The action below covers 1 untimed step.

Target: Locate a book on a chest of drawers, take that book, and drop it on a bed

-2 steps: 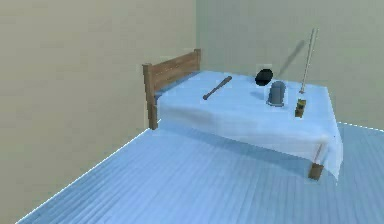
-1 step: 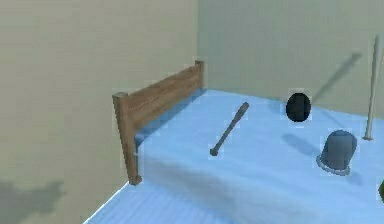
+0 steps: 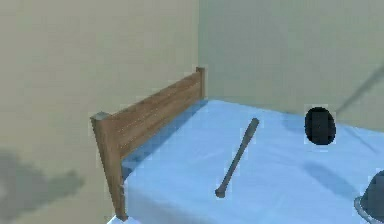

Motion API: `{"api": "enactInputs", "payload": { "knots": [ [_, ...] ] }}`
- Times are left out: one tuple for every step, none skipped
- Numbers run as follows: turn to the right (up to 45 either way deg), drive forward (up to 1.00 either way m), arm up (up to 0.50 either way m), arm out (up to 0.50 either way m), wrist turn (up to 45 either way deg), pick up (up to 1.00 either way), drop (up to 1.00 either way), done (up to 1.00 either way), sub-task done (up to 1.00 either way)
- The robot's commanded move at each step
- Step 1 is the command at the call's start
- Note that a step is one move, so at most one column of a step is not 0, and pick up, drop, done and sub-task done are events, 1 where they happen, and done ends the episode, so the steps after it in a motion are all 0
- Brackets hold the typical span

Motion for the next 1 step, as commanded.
{"api": "enactInputs", "payload": {
  "knots": [
    [33.0, 0.0, 0.0, 0.0, 0.0, 0.0, 0.0, 0.0, 0.0]
  ]
}}
